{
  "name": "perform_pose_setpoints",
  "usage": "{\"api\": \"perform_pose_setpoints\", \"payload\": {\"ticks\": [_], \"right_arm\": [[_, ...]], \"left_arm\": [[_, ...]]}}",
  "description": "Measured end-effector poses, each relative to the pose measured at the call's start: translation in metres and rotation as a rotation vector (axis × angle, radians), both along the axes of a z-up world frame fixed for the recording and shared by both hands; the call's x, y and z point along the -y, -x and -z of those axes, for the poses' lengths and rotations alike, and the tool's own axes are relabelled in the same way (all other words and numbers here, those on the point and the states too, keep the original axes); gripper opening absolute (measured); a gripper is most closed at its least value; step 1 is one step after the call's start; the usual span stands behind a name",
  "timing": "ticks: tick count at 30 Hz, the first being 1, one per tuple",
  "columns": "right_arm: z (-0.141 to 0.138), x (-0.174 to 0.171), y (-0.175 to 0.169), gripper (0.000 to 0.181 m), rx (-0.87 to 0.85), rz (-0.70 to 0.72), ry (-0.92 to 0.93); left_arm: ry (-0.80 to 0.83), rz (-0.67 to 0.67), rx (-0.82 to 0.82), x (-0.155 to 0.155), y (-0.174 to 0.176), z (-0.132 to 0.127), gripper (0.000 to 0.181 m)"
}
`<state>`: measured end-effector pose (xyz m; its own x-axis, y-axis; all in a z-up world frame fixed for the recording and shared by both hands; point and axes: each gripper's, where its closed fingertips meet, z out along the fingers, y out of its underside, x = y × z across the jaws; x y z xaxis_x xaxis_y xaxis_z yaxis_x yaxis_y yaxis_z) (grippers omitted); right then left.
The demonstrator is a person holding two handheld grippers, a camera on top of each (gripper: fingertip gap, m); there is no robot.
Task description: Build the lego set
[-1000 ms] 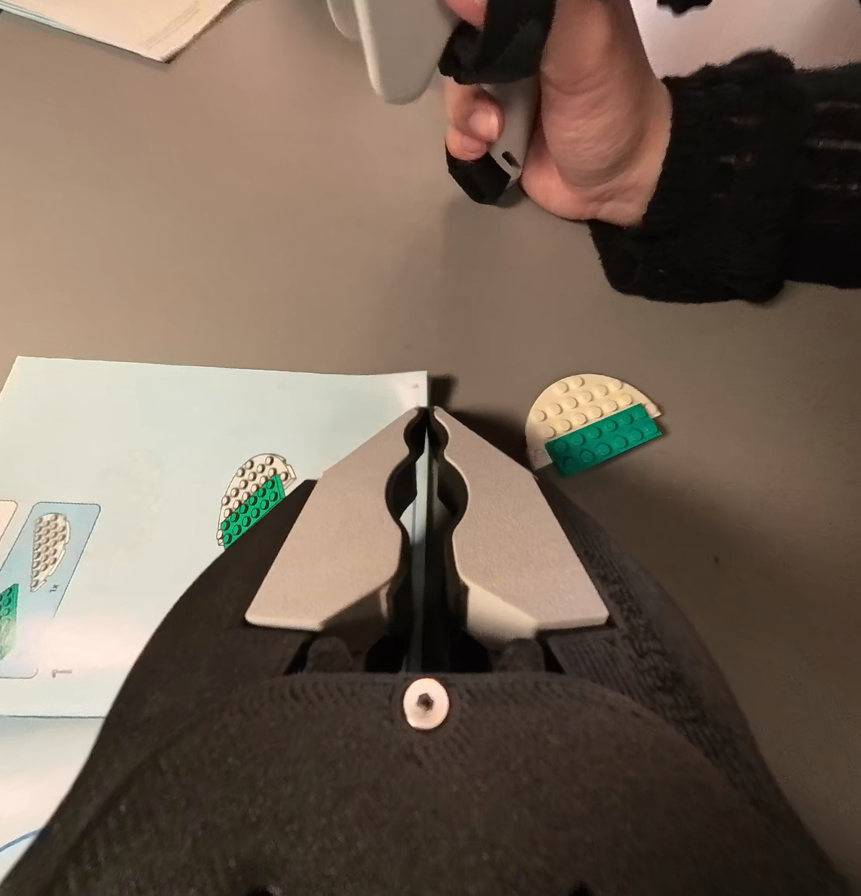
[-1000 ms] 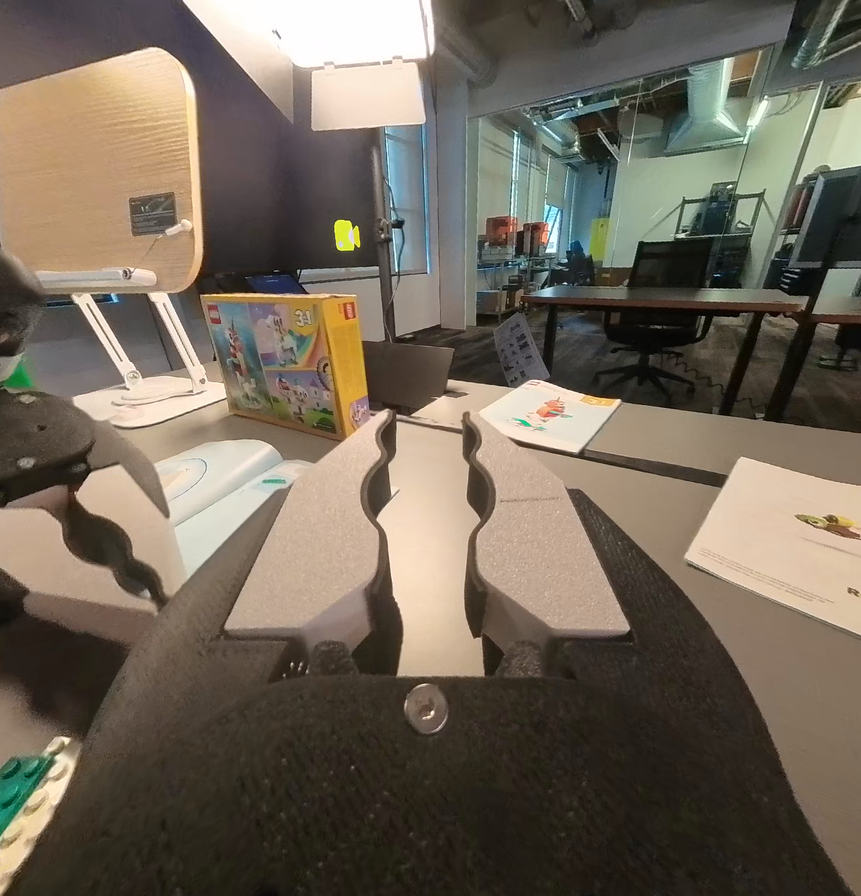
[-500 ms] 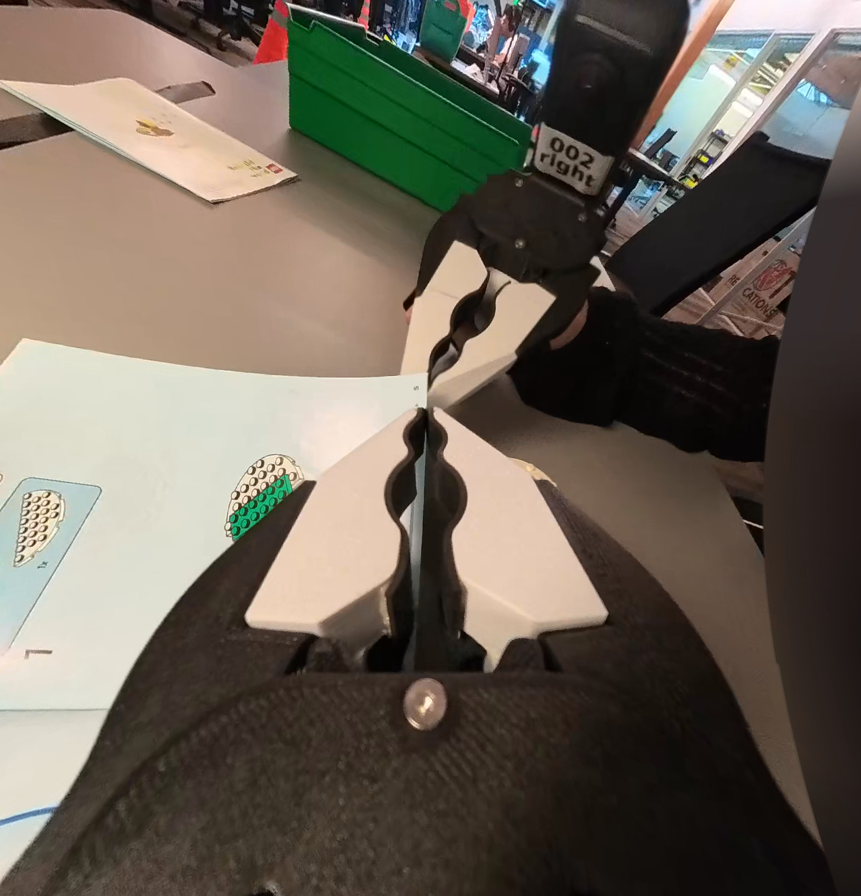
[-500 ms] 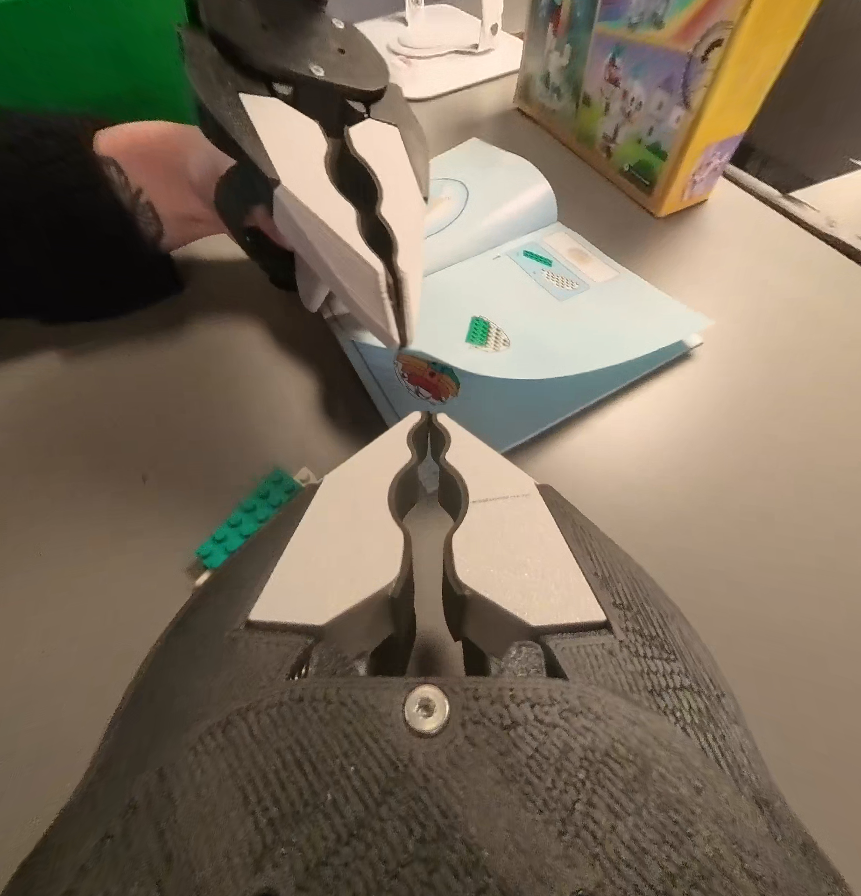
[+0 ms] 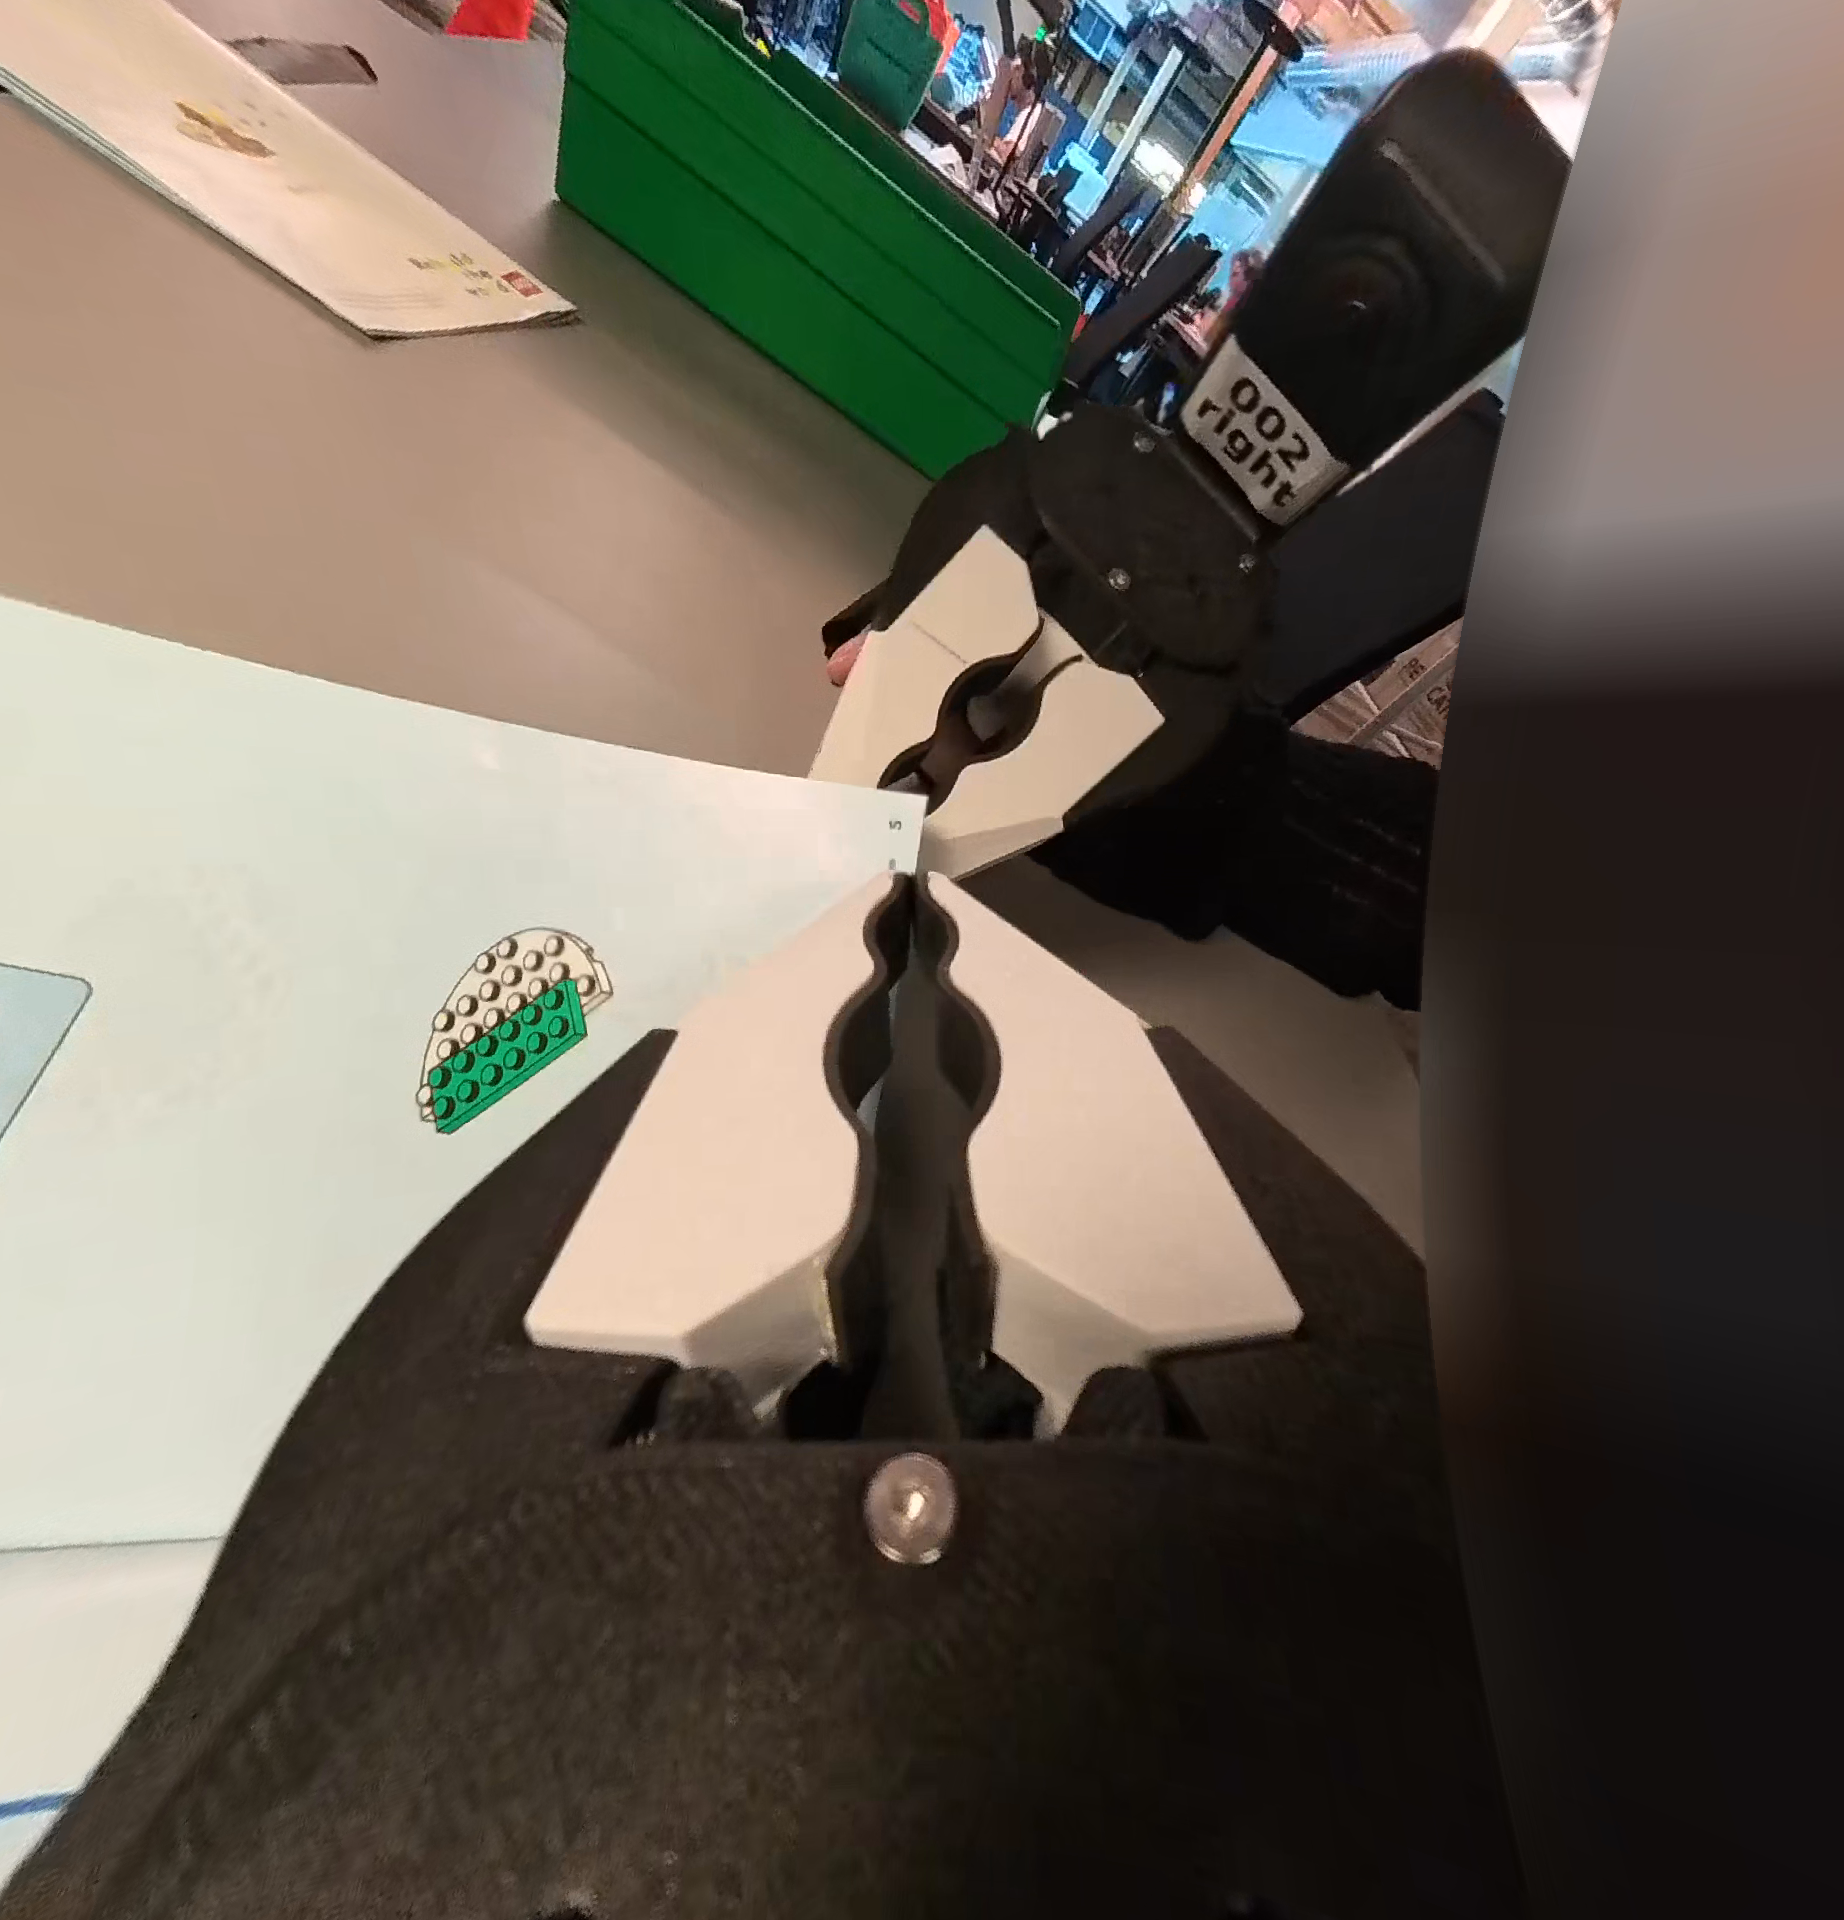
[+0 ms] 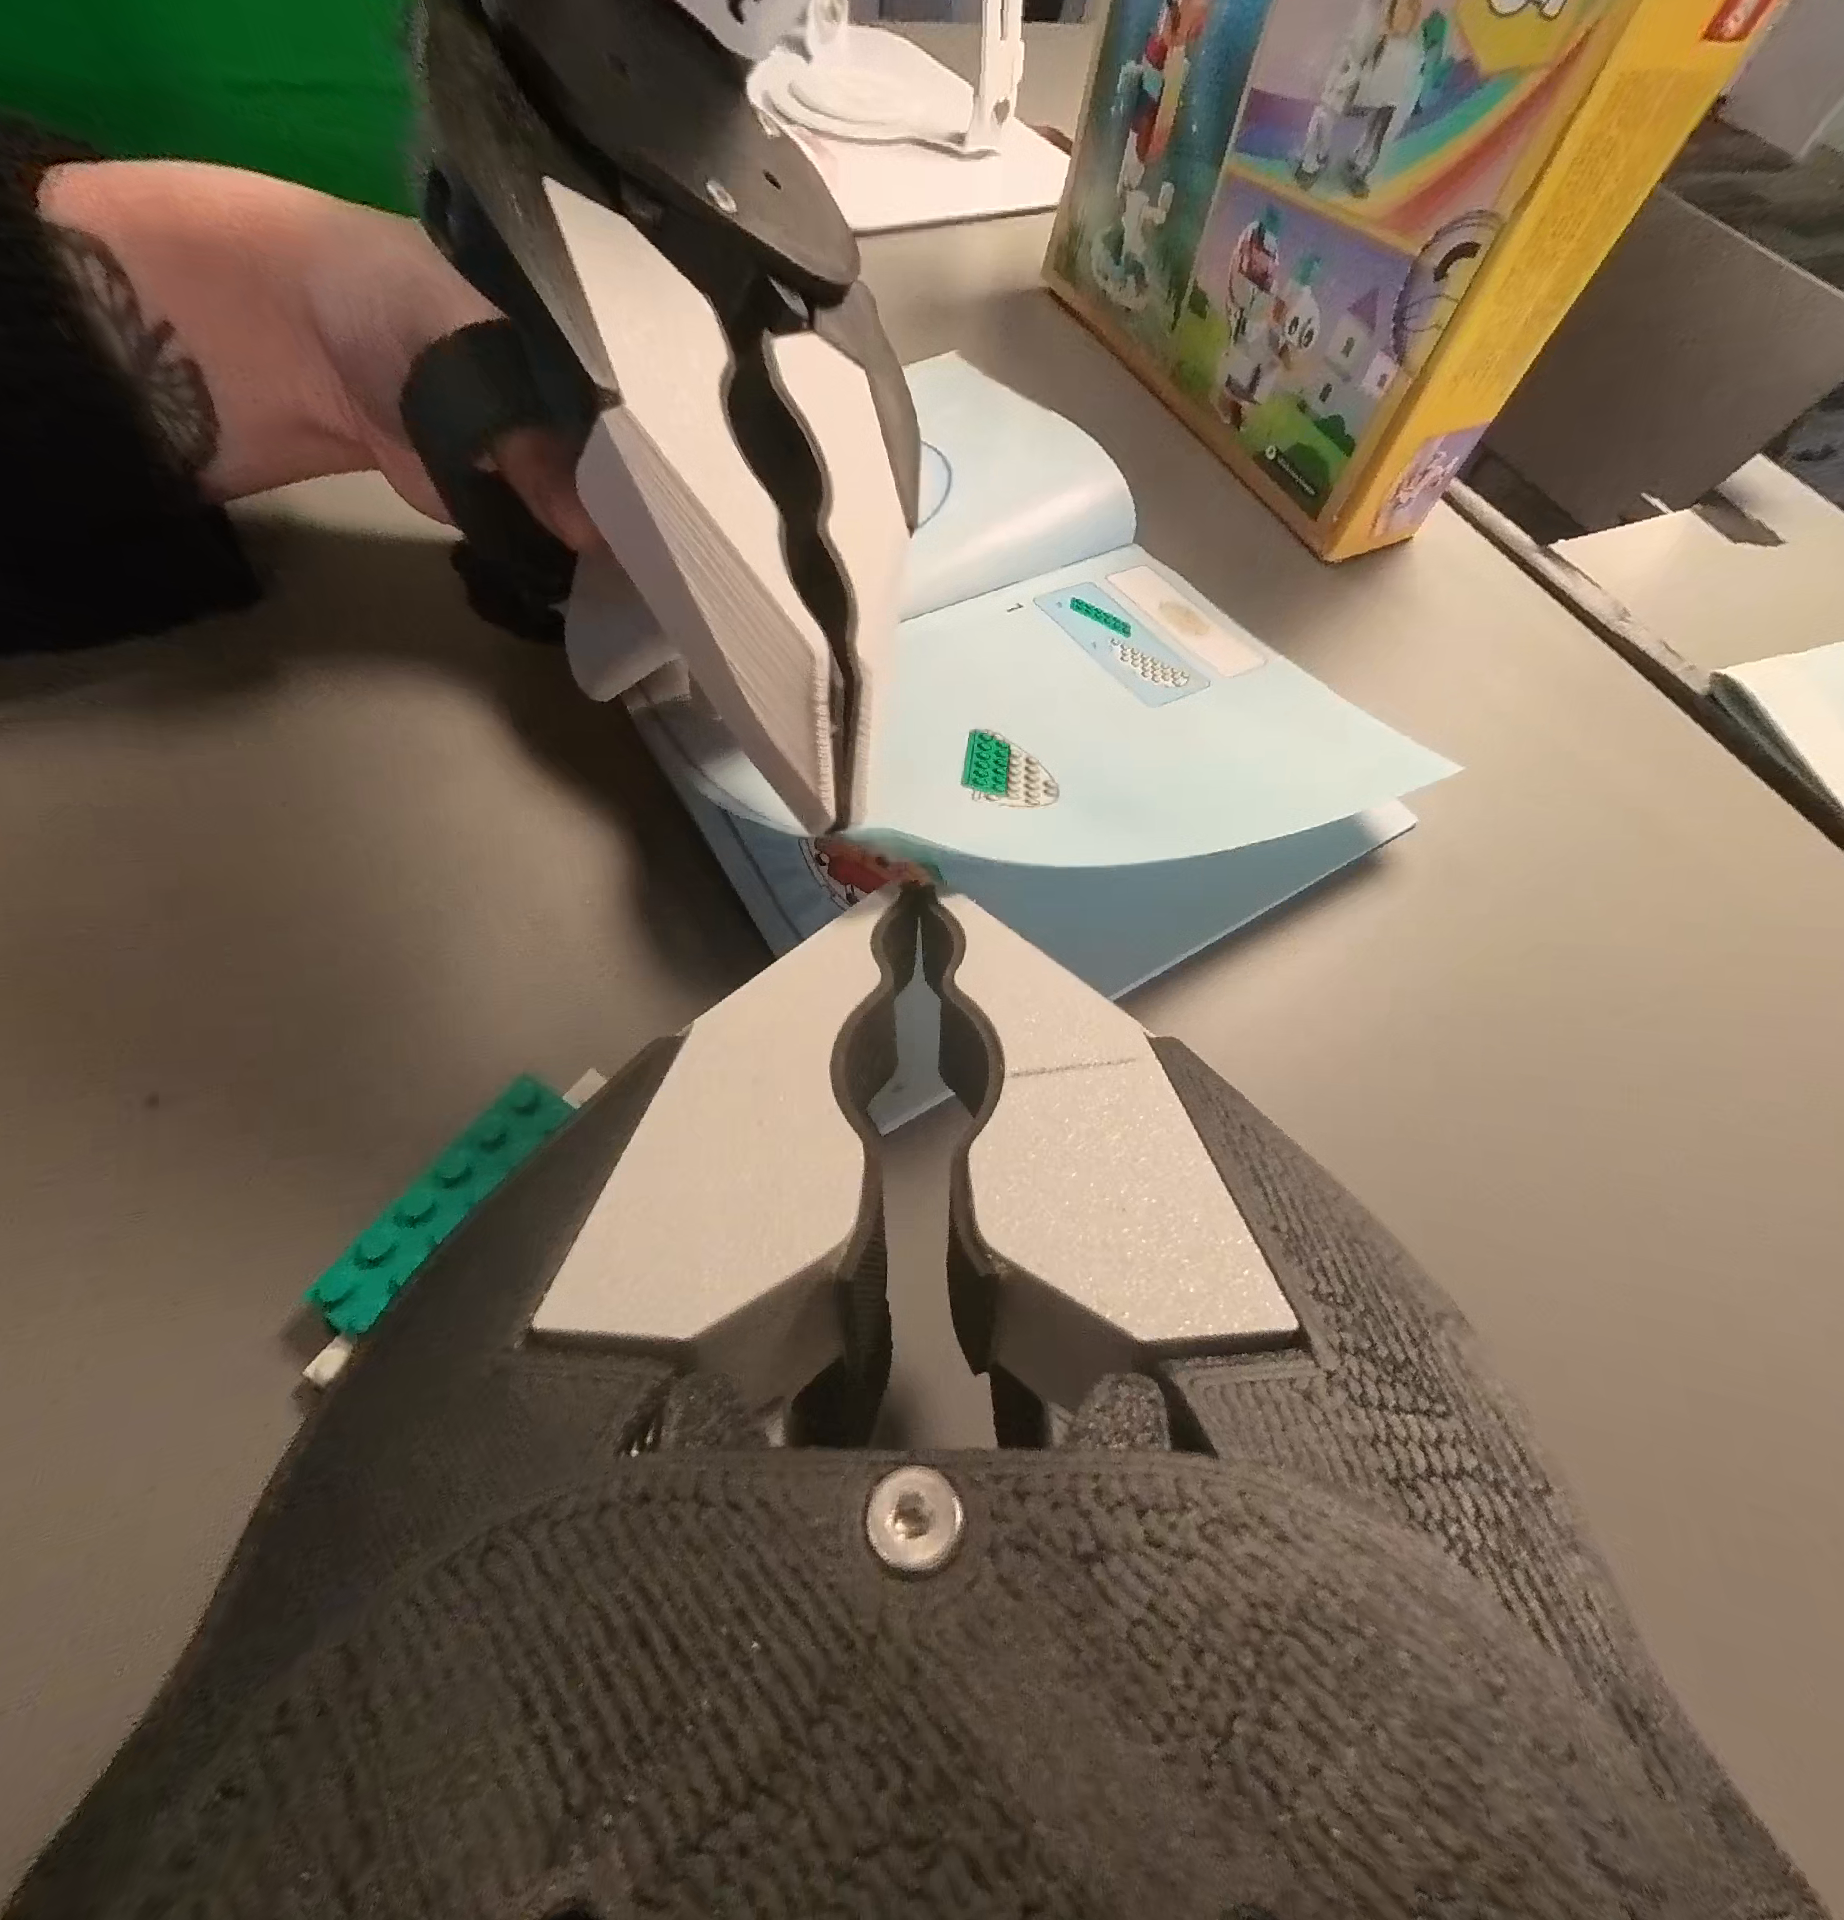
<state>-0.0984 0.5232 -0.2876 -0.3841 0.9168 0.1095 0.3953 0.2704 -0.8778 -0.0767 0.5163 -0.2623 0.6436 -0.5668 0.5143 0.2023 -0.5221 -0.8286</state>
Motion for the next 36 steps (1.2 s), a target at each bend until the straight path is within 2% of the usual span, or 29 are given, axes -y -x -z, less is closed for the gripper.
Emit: {"api": "perform_pose_setpoints", "payload": {"ticks": [10, 15, 18, 19, 22, 36], "right_arm": [[-0.001, -0.003, 0.003, 0.000, -0.027, 0.028, -0.051], [-0.002, -0.003, 0.002, 0.000, -0.028, 0.031, -0.029], [-0.001, -0.003, 0.003, 0.001, -0.022, 0.032, -0.030], [-0.001, -0.003, 0.003, 0.001, -0.021, 0.032, -0.032], [-0.001, -0.003, 0.002, 0.000, -0.023, 0.030, -0.038], [-0.002, -0.002, 0.002, 0.000, -0.026, 0.030, -0.035]], "left_arm": [[0.010, 0.010, 0.037, 0.001, 0.000, -0.002, 0.000], [-0.046, -0.086, 0.006, -0.005, 0.009, -0.006, 0.000], [-0.104, -0.170, -0.046, -0.008, 0.017, -0.010, 0.005], [-0.119, -0.146, -0.051, -0.006, 0.013, -0.011, 0.034], [-0.103, -0.133, -0.082, -0.006, 0.009, -0.007, 0.043], [-0.088, -0.190, -0.204, -0.014, 0.011, 0.003, 0.043]]}}
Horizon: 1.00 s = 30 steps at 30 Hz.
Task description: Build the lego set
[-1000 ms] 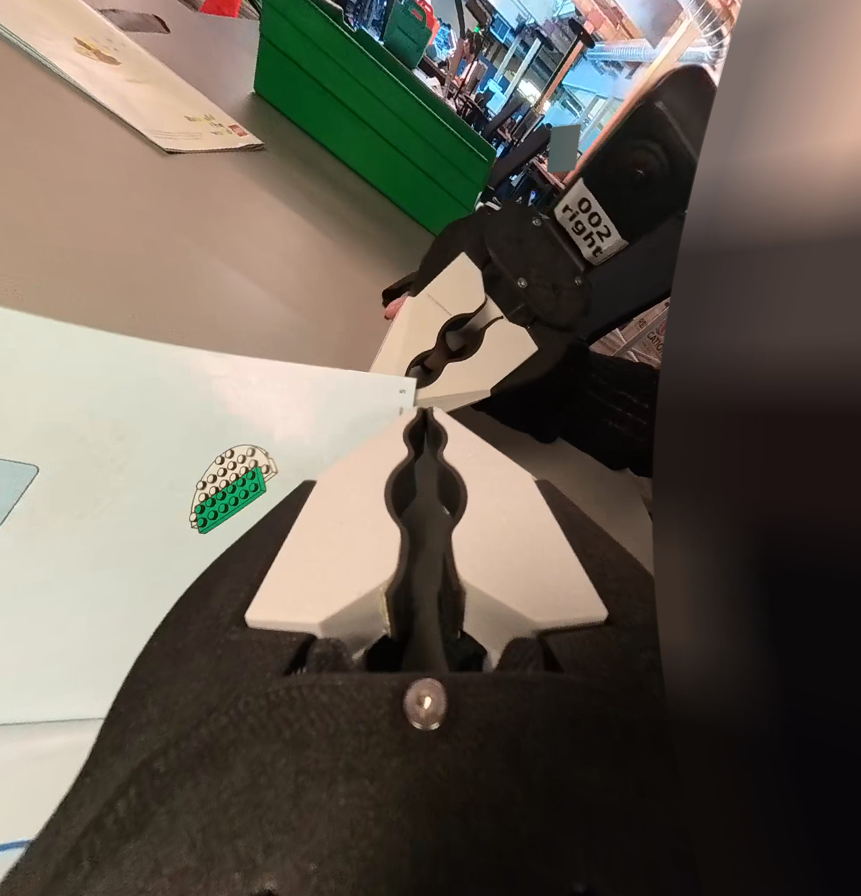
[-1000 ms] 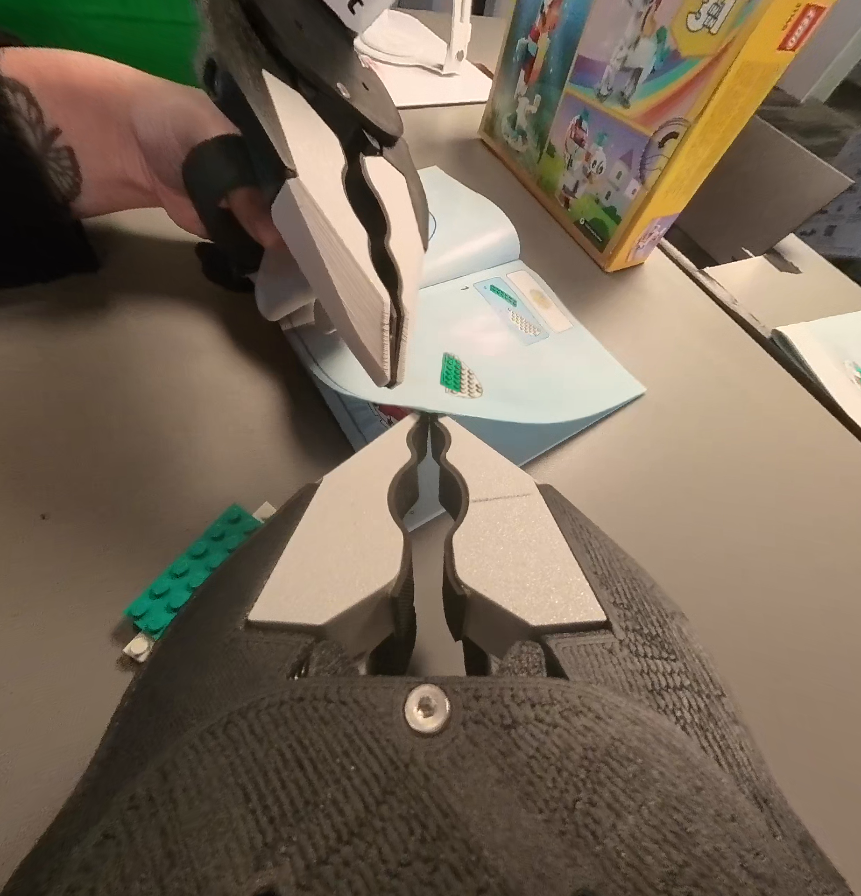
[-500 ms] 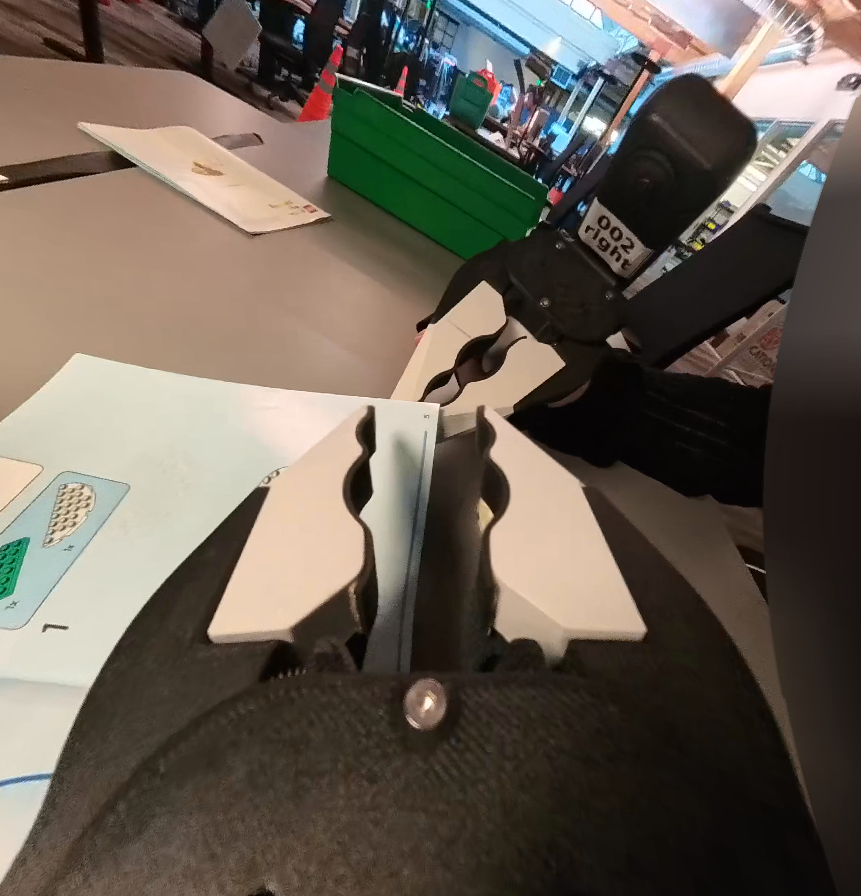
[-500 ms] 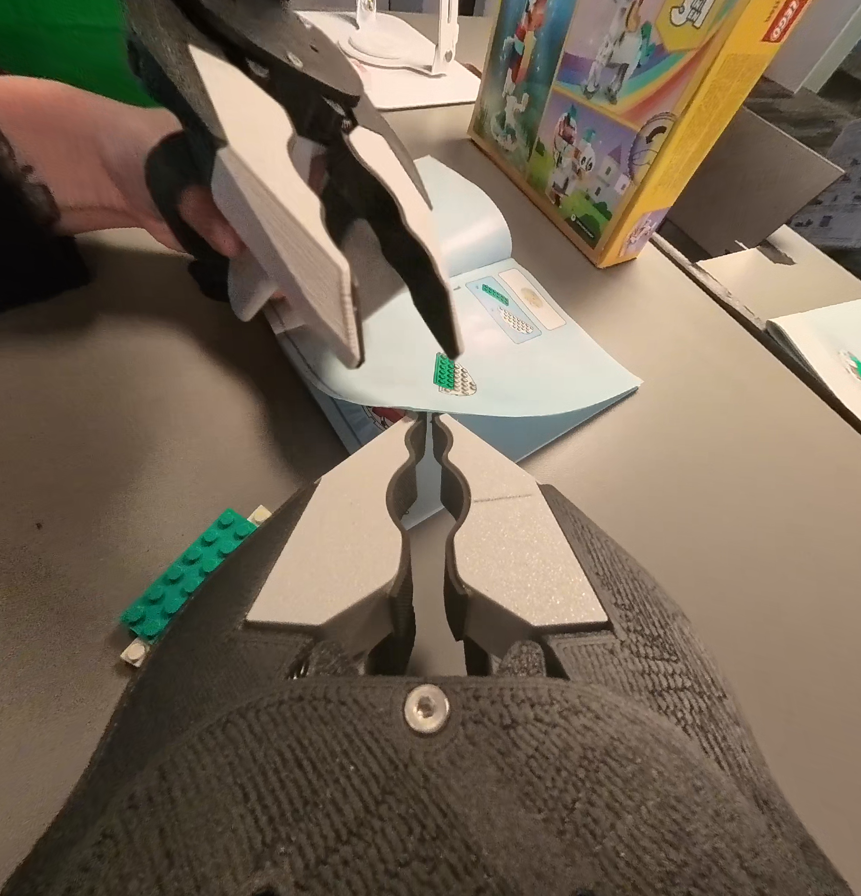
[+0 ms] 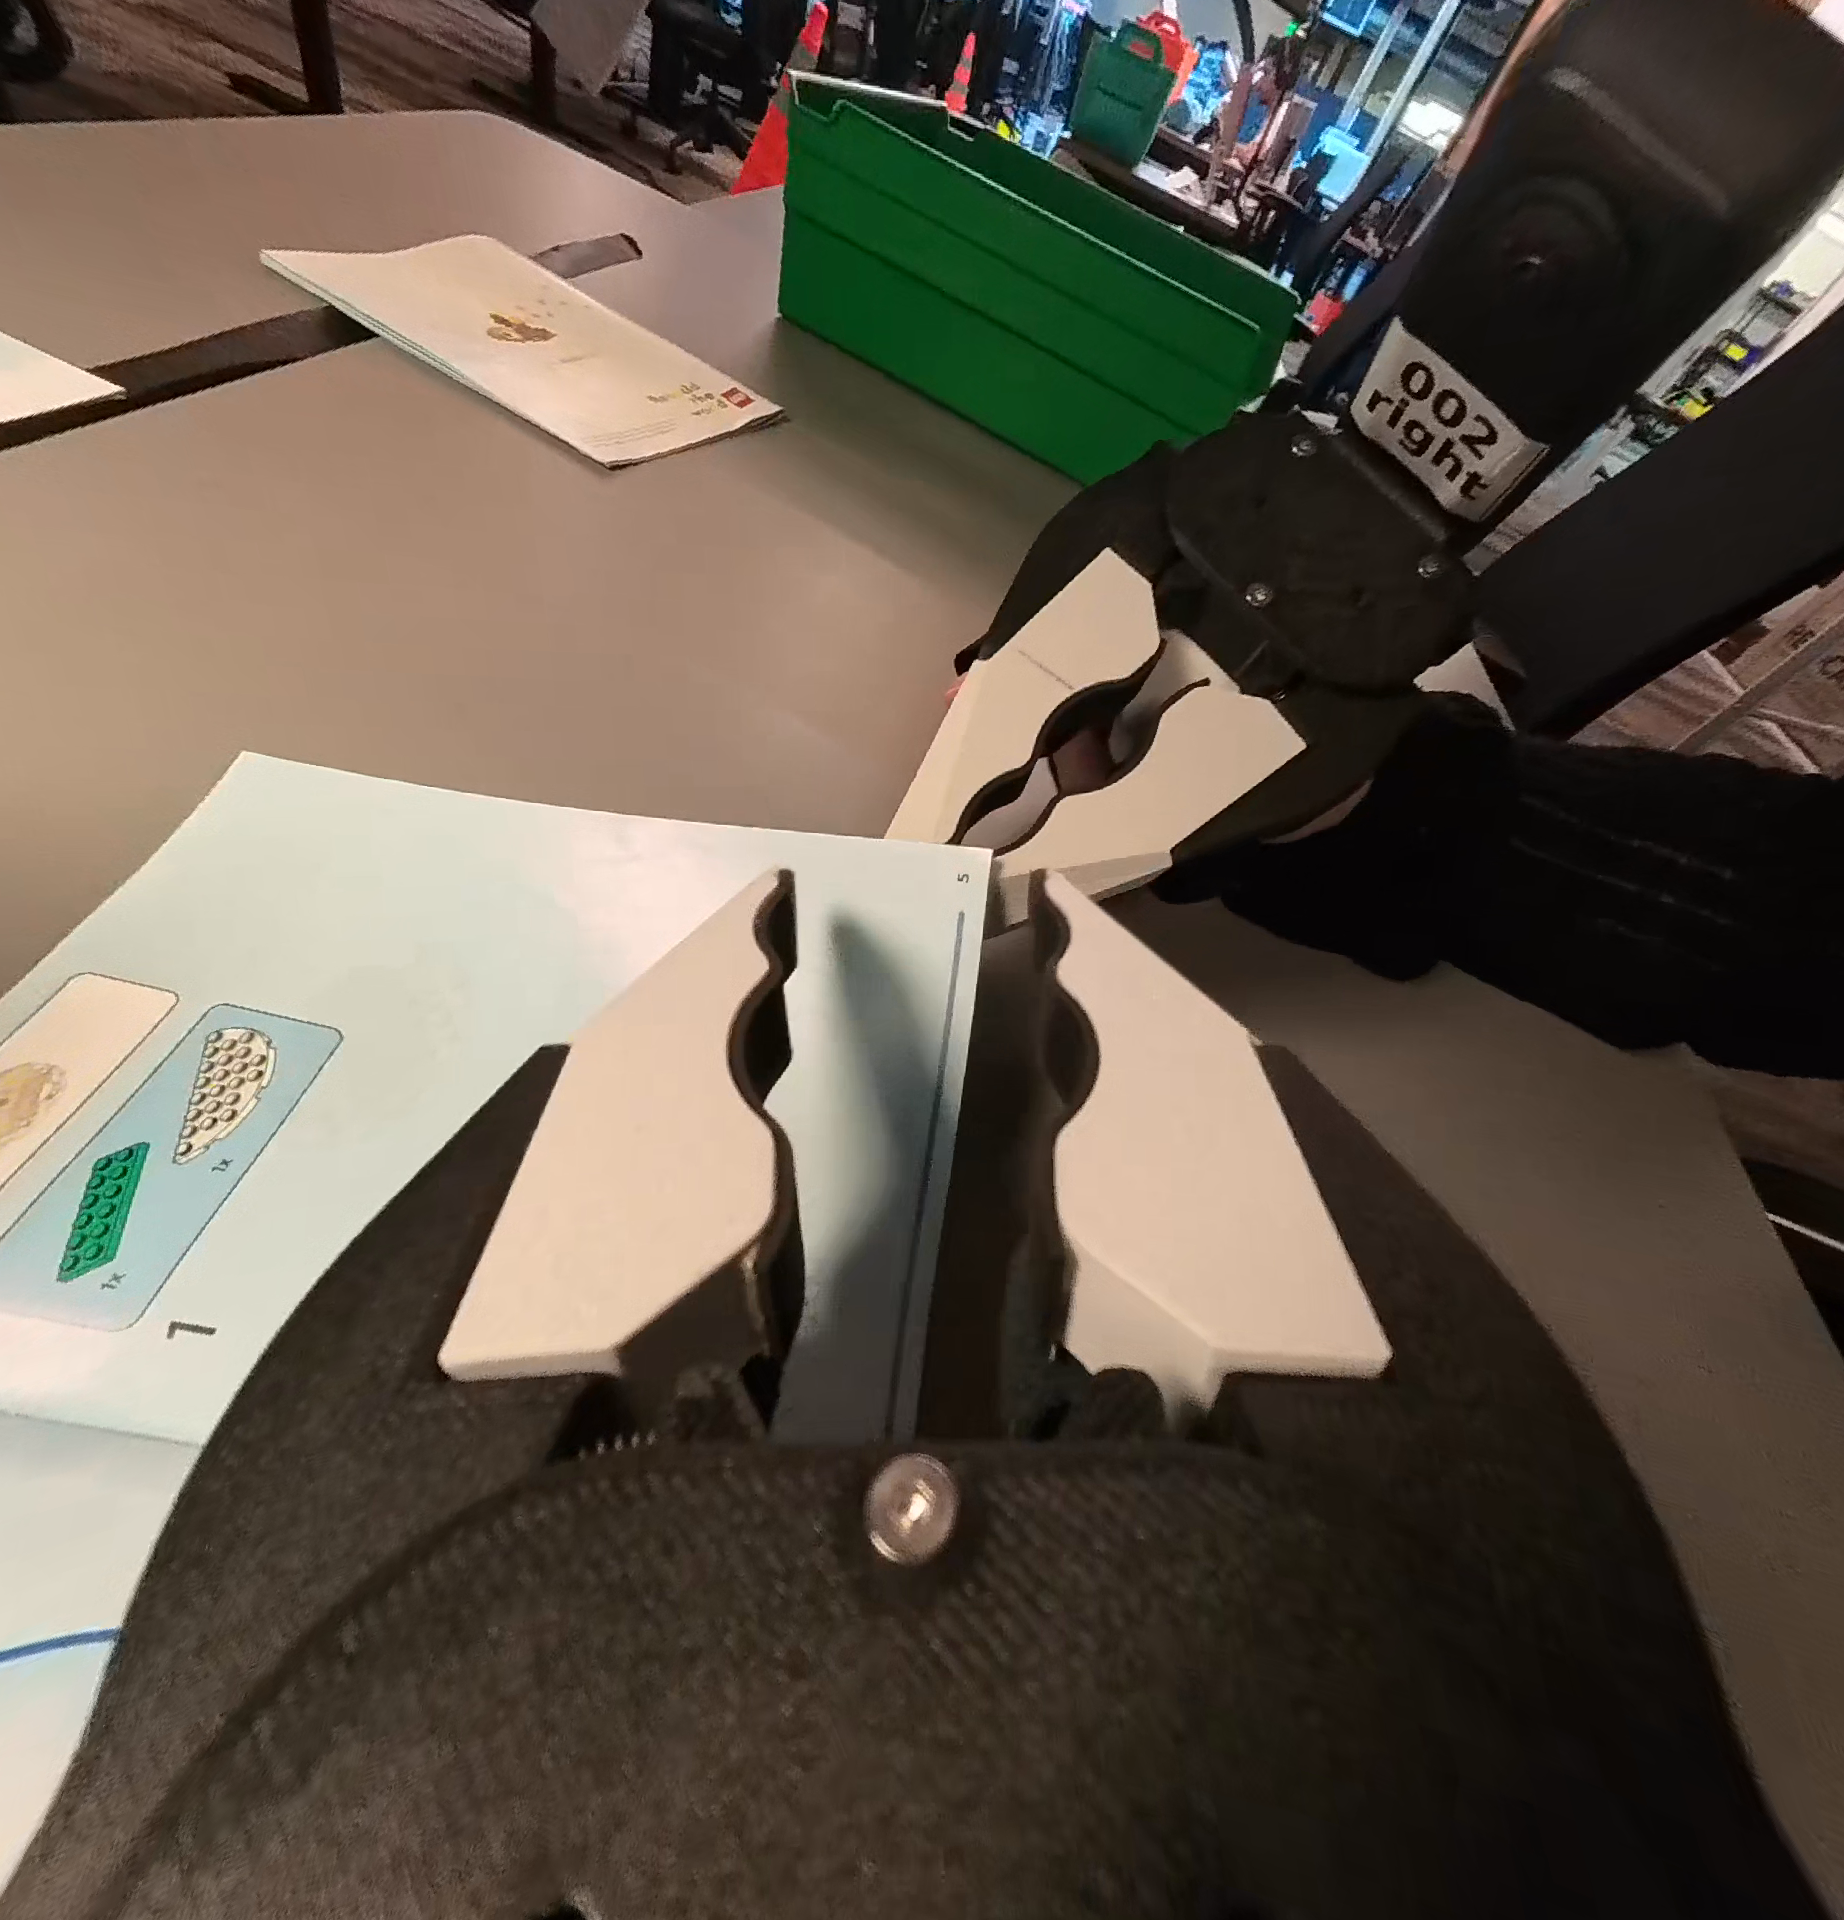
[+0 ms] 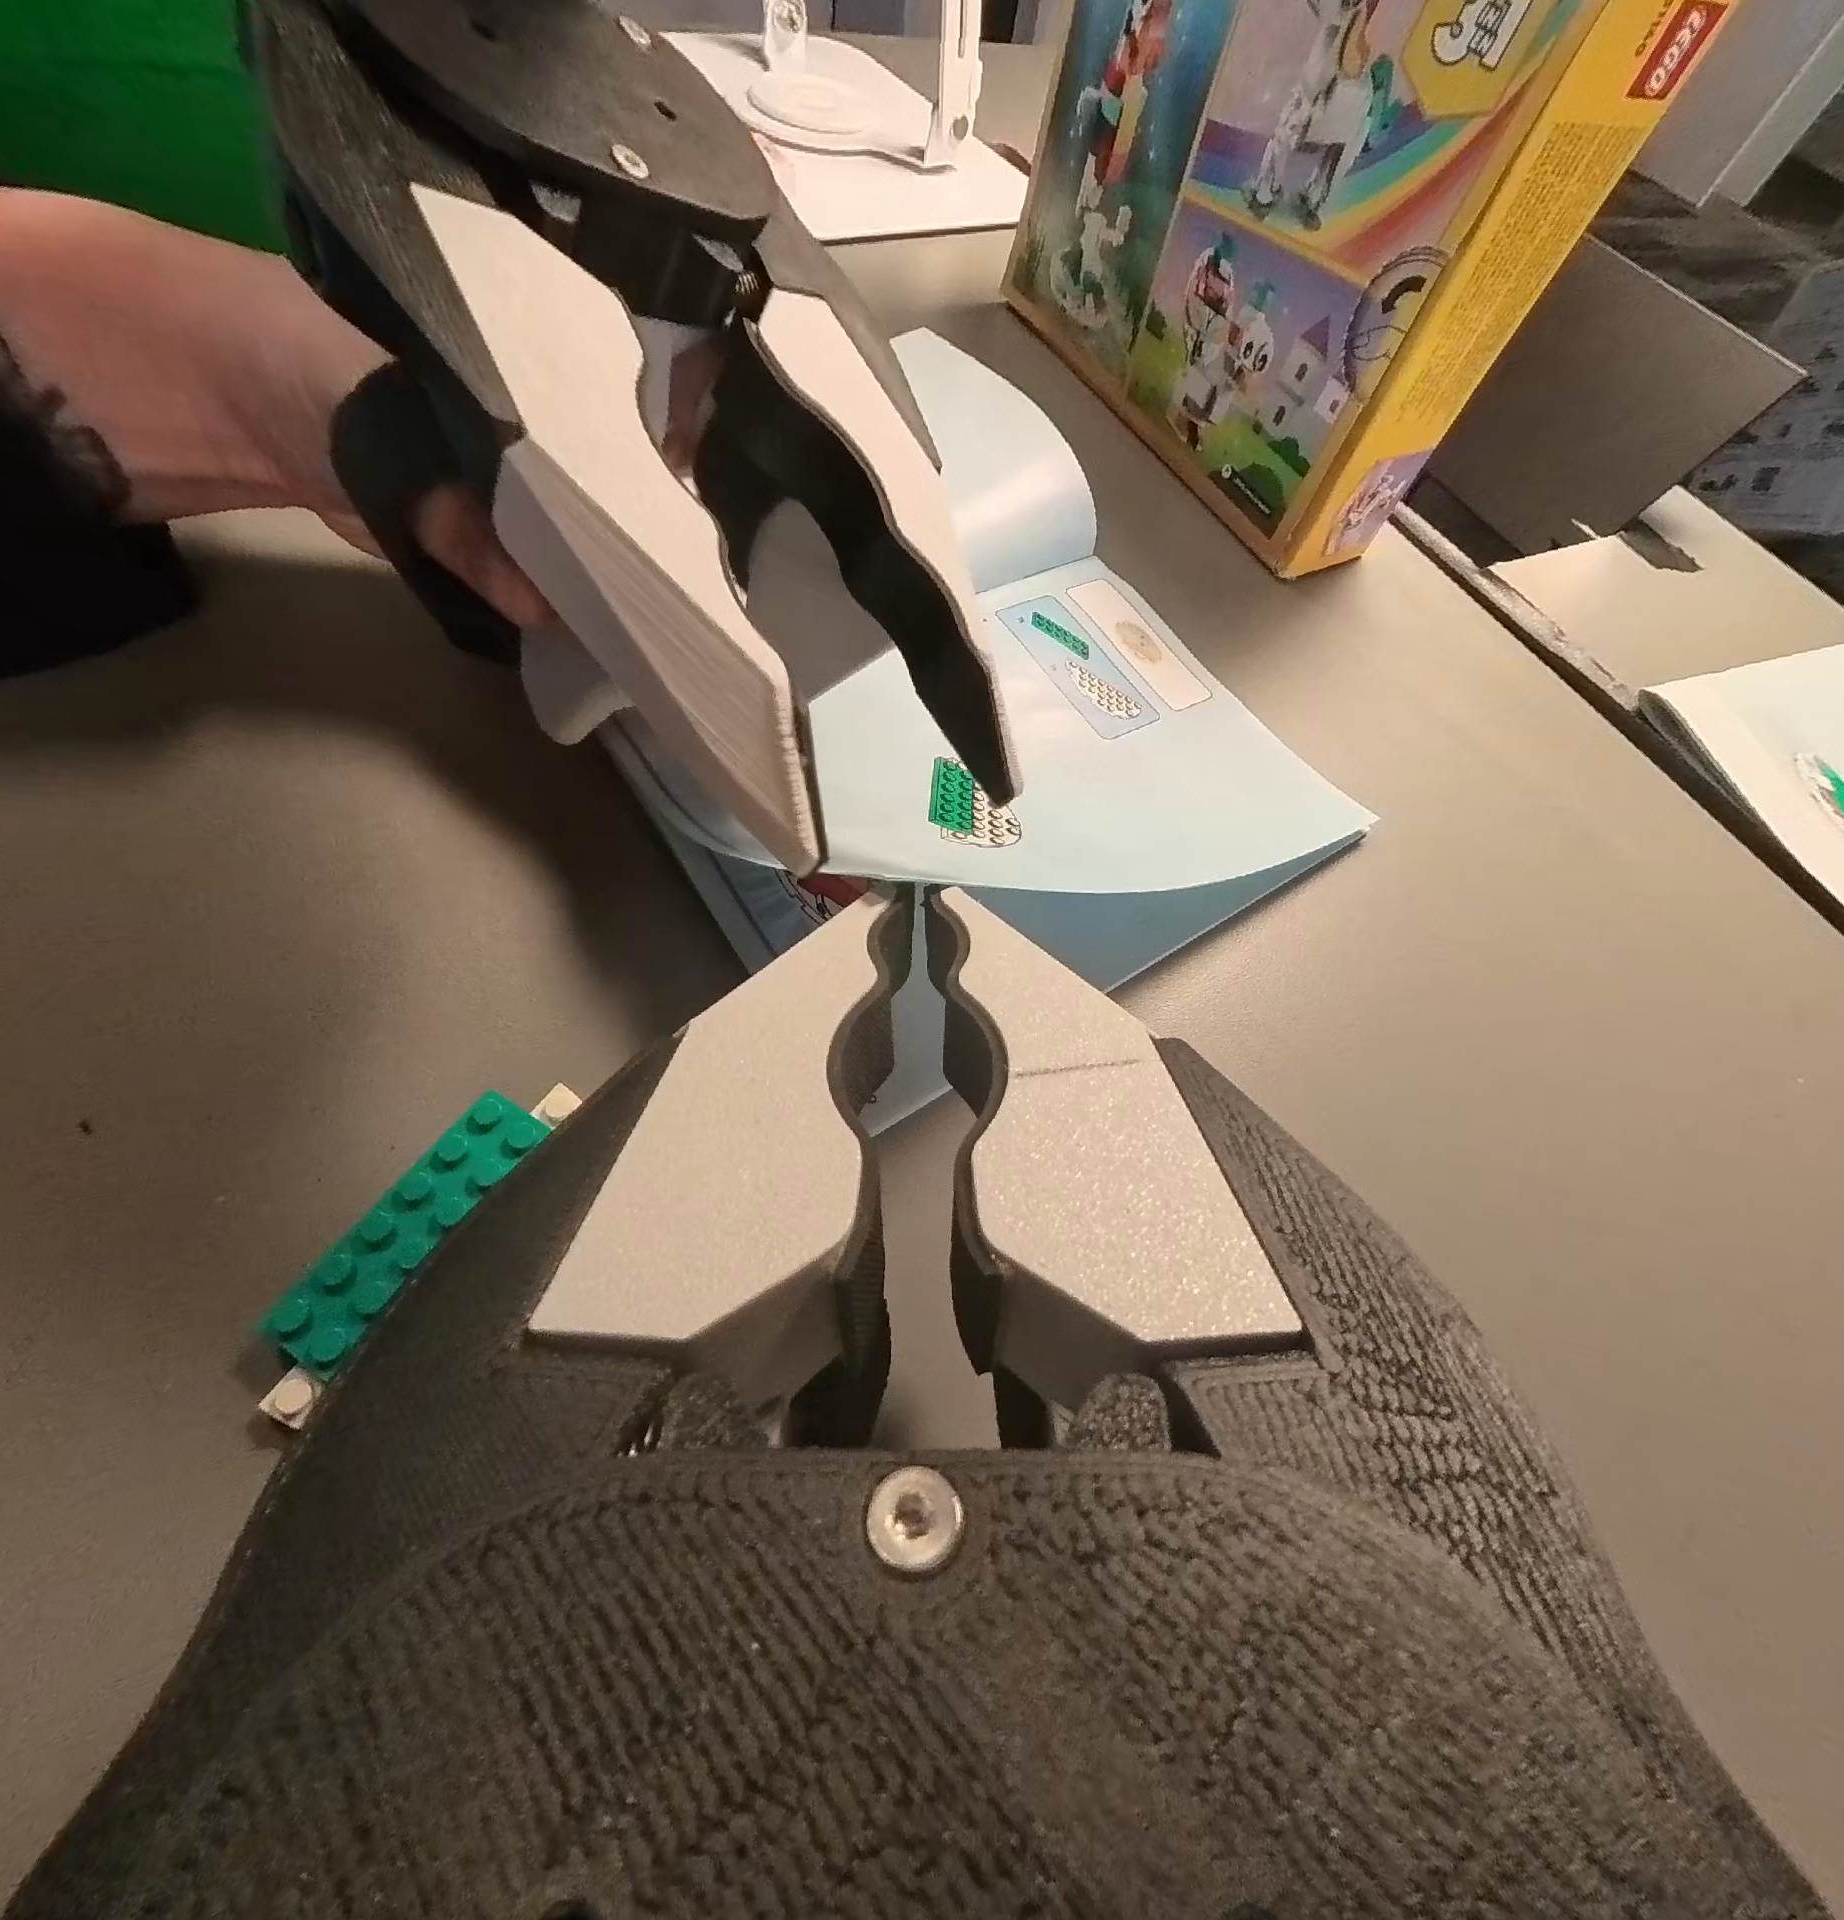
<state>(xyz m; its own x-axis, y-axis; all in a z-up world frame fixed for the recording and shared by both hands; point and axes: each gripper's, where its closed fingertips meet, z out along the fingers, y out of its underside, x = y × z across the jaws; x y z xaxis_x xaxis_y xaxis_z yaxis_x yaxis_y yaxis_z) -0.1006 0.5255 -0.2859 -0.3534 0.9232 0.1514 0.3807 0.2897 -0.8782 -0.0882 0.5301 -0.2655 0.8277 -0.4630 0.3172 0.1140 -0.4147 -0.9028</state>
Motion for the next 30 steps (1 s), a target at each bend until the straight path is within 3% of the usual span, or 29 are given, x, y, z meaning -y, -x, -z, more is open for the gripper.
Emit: {"api": "perform_pose_setpoints", "payload": {"ticks": [9, 17, 30], "right_arm": [[-0.0010, -0.0008, 0.0001, 0.000, -0.002, 0.000, 0.013], [-0.0011, -0.0011, 0.0004, 0.000, -0.002, -0.001, 0.017], [-0.0015, -0.0016, 0.0005, 0.000, -0.002, -0.003, 0.024]], "left_arm": [[0.007, -0.007, 0.059, -0.0003, 0.0041, -0.0026, 0.037], [0.030, -0.023, -0.021, -0.0025, 0.0021, 0.0050, 0.040], [0.076, 0.004, 0.146, -0.0017, 0.0065, 0.0015, 0.030]]}}
